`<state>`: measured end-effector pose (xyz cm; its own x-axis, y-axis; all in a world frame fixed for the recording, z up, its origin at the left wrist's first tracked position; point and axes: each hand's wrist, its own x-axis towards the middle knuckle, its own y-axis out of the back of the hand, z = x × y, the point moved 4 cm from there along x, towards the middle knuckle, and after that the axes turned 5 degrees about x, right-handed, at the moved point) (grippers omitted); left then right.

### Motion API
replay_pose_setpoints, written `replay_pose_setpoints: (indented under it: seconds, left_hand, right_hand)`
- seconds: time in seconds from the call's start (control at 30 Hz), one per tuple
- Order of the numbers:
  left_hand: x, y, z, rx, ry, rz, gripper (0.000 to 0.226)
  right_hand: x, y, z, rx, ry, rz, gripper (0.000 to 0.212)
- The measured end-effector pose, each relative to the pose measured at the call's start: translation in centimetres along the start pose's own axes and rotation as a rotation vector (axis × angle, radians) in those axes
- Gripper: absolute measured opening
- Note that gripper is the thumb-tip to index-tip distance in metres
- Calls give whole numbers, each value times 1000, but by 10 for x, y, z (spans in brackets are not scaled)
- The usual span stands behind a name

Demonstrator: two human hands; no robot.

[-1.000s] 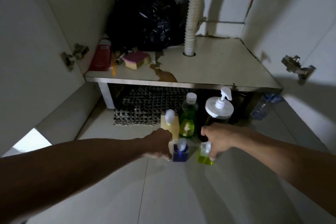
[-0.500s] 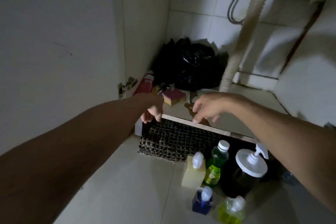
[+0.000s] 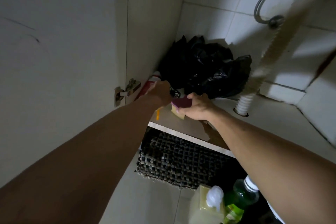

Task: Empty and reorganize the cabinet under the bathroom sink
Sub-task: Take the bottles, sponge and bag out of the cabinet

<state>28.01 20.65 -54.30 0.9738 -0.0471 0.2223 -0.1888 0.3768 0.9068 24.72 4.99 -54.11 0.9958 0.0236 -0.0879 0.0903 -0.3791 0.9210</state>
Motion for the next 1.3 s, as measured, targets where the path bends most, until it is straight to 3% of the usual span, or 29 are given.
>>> replay_pose_setpoints:
  seconds: [0.13,0.3,0.47,0.57,0.7,0.8,0.9,1.0,1.13,1.3]
  left_hand:
    - [8,-15,7,108,-20,-28,18]
    - [2,-25,8,177,69,-6,25]
    - [-7,-2,9,55,222,60,45]
    - [-13,15,0,-172,272,7,42]
    - [-49,36,-3,-613,382,-194,33]
    - [-83,57,-9,-725,369,-284,28]
    - [-121,72,-17,-658,360,-387,42]
    - [-164,74,-28,-513,349,-491,51]
    - [-209,48,-50,-390,396,-528,43]
    - [-244,-6,-65,-167,384,-587,26]
  right_hand:
    - [12,-11,6,46,-38,24,98]
    - [4,-2,21,-29,-93,-56,91]
    - [-24,12,35,74,-11,-70,98]
    - [-53,20,37,75,74,-48,96]
    - [-102,19,34,52,207,-60,88]
    - [-141,13,24,10,312,-96,85]
    - [-172,-3,12,-58,398,-128,82]
    - [-199,-36,4,-89,446,-292,78]
    - [-219,-78,-9,-329,544,-342,79]
    - [-232,-131,-4,-433,539,-483,80]
